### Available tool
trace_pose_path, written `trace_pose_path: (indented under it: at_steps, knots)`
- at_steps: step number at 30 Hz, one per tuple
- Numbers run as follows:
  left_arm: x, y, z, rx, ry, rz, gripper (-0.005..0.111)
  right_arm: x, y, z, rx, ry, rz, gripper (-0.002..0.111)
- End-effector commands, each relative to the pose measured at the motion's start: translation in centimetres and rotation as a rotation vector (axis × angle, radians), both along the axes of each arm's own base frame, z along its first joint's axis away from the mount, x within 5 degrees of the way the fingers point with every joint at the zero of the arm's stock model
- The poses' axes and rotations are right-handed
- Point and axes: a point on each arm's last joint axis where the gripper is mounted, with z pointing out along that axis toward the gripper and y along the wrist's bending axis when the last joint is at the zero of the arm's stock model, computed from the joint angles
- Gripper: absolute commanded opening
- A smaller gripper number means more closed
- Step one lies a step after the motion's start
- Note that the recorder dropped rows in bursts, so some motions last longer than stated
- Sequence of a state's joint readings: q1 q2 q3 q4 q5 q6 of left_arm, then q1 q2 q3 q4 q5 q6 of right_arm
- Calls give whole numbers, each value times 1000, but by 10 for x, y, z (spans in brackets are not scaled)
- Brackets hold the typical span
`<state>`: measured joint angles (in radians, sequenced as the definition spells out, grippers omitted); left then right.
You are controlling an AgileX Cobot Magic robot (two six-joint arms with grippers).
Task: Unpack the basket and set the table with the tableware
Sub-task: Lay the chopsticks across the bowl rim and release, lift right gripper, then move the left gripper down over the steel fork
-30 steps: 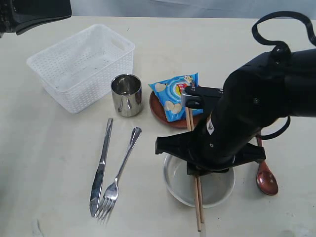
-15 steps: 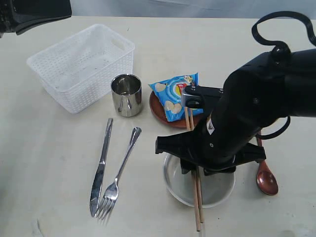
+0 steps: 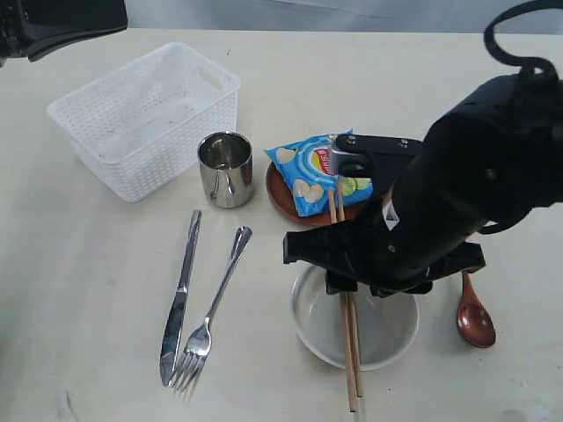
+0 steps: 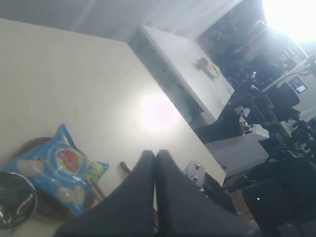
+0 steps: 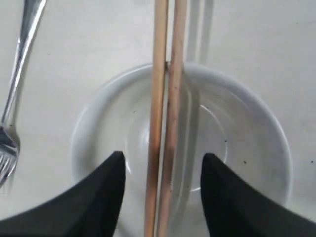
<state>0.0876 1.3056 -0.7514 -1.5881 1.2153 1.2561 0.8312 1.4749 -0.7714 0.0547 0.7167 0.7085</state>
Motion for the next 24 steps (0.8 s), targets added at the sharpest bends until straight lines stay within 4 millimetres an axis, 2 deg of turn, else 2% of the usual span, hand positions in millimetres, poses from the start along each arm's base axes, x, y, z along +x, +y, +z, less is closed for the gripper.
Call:
trace_pose_path:
  at_steps: [1,6,10,15,21,24]
  knots:
    - [-1,0,3,-17,-13,5,0,-5,-7,25,47,-74,43,46]
    - [-1,0,3,-17,-13,5,0,-18,-21,55,84,-169,176,46]
    - [-3,0,-1,32,-7,-20,0,-28,-32,77,141,-253,210,46]
    - [-17,-7,-4,285,60,-139,0,-38,-50,98,137,-371,254,46]
    - [-49,-15,-1,694,134,-87,0,-48,-77,115,43,-488,284,46]
    - [-66,-21,-5,794,186,-50,0,-53,-89,122,8,-535,286,46]
